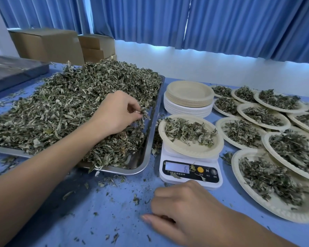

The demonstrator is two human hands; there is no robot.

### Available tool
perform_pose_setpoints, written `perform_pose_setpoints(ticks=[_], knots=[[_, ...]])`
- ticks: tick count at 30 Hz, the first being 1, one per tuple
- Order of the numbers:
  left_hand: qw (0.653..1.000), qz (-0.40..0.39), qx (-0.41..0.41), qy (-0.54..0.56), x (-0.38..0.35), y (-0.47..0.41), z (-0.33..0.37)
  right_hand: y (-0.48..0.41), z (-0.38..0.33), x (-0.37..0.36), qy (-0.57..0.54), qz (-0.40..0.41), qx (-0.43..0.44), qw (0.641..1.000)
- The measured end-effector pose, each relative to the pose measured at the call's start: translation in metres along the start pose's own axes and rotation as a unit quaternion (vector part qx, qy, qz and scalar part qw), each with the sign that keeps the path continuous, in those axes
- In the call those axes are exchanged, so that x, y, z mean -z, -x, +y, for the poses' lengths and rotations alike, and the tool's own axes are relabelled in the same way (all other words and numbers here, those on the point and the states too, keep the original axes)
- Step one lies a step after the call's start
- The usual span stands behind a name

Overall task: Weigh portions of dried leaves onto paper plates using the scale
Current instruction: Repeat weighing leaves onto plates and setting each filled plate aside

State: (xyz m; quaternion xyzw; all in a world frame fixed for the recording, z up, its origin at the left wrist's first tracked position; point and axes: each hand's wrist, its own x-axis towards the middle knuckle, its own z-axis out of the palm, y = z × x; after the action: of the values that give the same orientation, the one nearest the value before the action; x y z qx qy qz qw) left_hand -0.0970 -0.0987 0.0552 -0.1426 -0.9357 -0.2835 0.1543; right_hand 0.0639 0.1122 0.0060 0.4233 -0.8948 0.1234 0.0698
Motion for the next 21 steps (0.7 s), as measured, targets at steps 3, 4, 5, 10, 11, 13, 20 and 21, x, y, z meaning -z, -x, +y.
perform_pose_setpoints(ticks=[3, 4, 5, 10, 11, 13, 20, 21], knots=[[0.978, -0.196, 0.030, -0.060, 0.007, 0.002, -0.004, 0.000, 0.000, 0.001, 0.003, -0.002, 0.001, 1.000], [0.960, -0.260, 0.030, -0.102, 0.006, 0.004, -0.004, 0.001, 0.000, 0.001, 0.005, -0.002, 0.001, 1.000], [0.946, -0.290, 0.021, -0.141, 0.004, 0.007, -0.004, 0.001, 0.000, 0.001, 0.007, -0.003, 0.001, 1.000], [0.966, -0.220, -0.019, -0.135, -0.010, 0.012, 0.003, 0.001, 0.000, 0.001, 0.006, -0.009, 0.007, 1.000], [0.969, -0.207, -0.021, -0.131, -0.010, 0.012, 0.003, 0.002, 0.000, 0.002, 0.006, -0.008, 0.008, 1.000], [0.975, -0.183, -0.030, -0.121, -0.008, 0.012, 0.003, 0.002, 0.000, 0.002, 0.010, -0.004, 0.013, 1.000], [0.983, -0.148, -0.049, -0.096, -0.009, 0.015, 0.006, 0.002, 0.000, 0.003, 0.007, -0.004, 0.028, 1.000], [0.984, -0.139, -0.048, -0.101, -0.008, 0.016, 0.006, 0.002, 0.000, 0.003, 0.007, -0.006, 0.029, 1.000]])
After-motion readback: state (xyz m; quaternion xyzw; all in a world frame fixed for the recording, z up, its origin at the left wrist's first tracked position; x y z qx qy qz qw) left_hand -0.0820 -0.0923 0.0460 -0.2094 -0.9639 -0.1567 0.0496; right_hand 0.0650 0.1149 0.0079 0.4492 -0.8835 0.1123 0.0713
